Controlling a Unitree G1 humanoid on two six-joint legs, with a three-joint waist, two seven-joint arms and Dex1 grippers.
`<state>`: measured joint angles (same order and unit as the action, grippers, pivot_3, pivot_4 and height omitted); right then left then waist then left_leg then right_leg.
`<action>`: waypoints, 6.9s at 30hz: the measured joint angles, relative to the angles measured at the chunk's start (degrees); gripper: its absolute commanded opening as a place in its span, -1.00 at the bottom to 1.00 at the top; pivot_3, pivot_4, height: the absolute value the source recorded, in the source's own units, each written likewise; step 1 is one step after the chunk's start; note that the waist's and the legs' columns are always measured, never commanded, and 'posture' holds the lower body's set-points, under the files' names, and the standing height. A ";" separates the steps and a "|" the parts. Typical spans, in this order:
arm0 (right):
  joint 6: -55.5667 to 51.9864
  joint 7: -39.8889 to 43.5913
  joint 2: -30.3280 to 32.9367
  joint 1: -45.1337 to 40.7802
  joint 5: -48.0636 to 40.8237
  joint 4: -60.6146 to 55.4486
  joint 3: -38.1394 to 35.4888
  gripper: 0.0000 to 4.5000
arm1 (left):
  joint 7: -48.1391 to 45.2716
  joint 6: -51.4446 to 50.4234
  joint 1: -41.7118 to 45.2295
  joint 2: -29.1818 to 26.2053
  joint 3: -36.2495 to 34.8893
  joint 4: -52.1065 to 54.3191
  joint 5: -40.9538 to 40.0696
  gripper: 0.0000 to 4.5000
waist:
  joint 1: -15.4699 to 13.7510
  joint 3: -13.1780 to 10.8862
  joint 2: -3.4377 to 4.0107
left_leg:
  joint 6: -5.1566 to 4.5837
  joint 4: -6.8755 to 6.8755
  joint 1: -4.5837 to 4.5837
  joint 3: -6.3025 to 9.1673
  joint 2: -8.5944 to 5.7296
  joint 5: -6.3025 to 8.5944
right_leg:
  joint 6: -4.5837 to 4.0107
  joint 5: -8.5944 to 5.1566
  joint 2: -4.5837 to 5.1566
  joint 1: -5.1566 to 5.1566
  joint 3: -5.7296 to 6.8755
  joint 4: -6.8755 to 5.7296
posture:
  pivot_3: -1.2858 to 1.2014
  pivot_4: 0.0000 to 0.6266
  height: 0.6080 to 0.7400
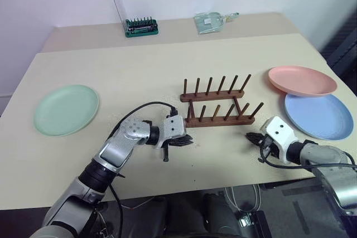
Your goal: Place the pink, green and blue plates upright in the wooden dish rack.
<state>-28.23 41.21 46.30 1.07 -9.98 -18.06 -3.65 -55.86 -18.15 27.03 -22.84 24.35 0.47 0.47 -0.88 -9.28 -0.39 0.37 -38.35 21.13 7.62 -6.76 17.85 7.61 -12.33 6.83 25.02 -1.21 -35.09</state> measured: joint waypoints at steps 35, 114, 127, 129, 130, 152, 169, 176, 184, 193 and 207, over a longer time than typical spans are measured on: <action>17.85 3.70 17.58 -12.13 12.83 21.81 -8.80 0.41 | 0.16 -1.29 0.29 2.63 -4.16 4.70 -10.00 -0.81 | 0.15 0.02 0.02 | -0.02 0.13 -0.39 -0.12 0.01 0.02 | 0.03 -0.02 0.01 -0.27 -0.06 0.02 | 0.03 -0.52 1.00; 6.88 2.14 3.79 -40.16 -12.19 8.68 -6.77 0.29 | 27.50 -11.74 -1.83 6.25 -28.16 10.80 -16.81 0.01 | 0.94 -0.07 0.20 | 0.04 0.13 0.24 -0.20 0.24 0.08 | 0.00 0.00 -0.10 0.53 -0.07 -0.07 | 0.03 -0.52 1.00; 0.34 5.12 -8.85 -36.97 -11.78 -6.90 18.82 0.29 | 65.89 -20.51 -5.18 4.86 -60.27 11.19 -9.40 0.95 | 0.08 0.03 -0.12 | 0.05 -0.03 0.25 -0.11 0.09 0.12 | 0.00 0.01 -0.04 0.45 -0.02 -0.07 | 0.03 -0.52 1.00; 1.46 5.42 -9.72 -36.94 -10.36 -5.53 19.27 0.29 | 68.11 -23.21 -6.15 4.97 -63.17 12.06 -9.68 0.95 | -0.11 0.03 -0.13 | 0.06 -0.05 0.25 -0.03 0.07 0.11 | 0.00 0.01 -0.03 0.42 0.04 -0.07 | 0.03 -0.52 1.00; 2.28 5.87 -9.80 -36.58 -9.66 -5.08 19.34 0.29 | 69.27 -25.44 -6.04 5.72 -64.60 12.76 -10.15 0.95 | -0.27 0.05 -0.16 | 0.06 -0.10 0.25 0.04 0.06 0.11 | 0.00 0.01 -0.03 0.36 0.10 -0.06 | 0.03 -0.52 1.00; 4.87 6.74 -9.72 -29.37 -3.06 -4.80 19.84 0.29 | 78.34 -45.31 4.49 14.38 -79.26 10.88 -18.17 -0.99 | -0.44 0.10 -0.28 | 0.18 -0.43 0.25 0.18 0.06 0.20 | 0.00 0.01 -0.07 0.21 0.23 -0.16 | 0.03 -0.52 1.00; 28.56 -4.54 -15.61 -48.72 24.49 18.84 27.45 0.99 | 54.86 -35.63 19.52 12.40 -40.72 17.42 -25.87 -1.00 | 1.61 0.04 -0.38 | 0.17 -0.42 0.34 0.19 0.05 0.29 | -0.04 0.04 -0.07 0.43 0.27 -0.10 | 0.03 -0.52 1.00; 36.52 -6.46 -15.91 -49.91 31.91 26.37 28.71 0.39 | 58.06 -40.24 20.59 14.47 -42.09 18.90 -28.63 -1.00 | 1.67 0.03 -0.38 | 0.18 -0.44 0.33 0.19 0.05 0.30 | -0.04 0.04 -0.10 0.44 0.26 -0.13 | 0.03 -0.52 1.00; 39.85 -9.91 -15.78 -51.10 37.58 27.21 28.22 -1.00 | 59.94 -41.17 20.53 15.44 -44.13 19.56 -29.16 -0.69 | 1.52 0.03 -0.38 | 0.18 -0.46 0.34 0.19 0.04 0.30 | -0.04 0.04 -0.10 0.43 0.26 -0.12 | 0.03 -0.52 1.00; 39.89 -11.18 -14.61 -49.66 40.97 26.73 27.00 -1.00 | 67.03 -33.43 29.09 22.15 -56.81 15.23 -38.37 0.33 | 1.61 0.02 -0.40 | 0.20 -0.46 0.34 0.19 0.06 0.31 | -0.04 0.04 -0.12 0.43 0.25 -0.08 | 0.03 -0.52 1.00; -16.36 -9.01 -21.09 -48.36 -24.35 0.04 -11.80 -1.00 | 31.92 -16.93 1.01 -7.54 -32.39 9.06 -26.16 0.33 | 0.51 -0.02 -0.30 | 0.07 -0.54 0.33 0.46 -0.06 0.40 | -0.13 0.08 -0.08 0.29 0.15 -0.07 | 0.03 -0.52 1.00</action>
<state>-44.59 32.19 25.21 -47.29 -34.32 -18.02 -15.45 -23.93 -35.08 28.03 -30.38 -8.04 9.53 -25.69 -0.37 -9.30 -0.69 0.44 -38.88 21.46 8.07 -6.82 18.25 7.48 -12.25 6.75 25.31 -1.06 -35.16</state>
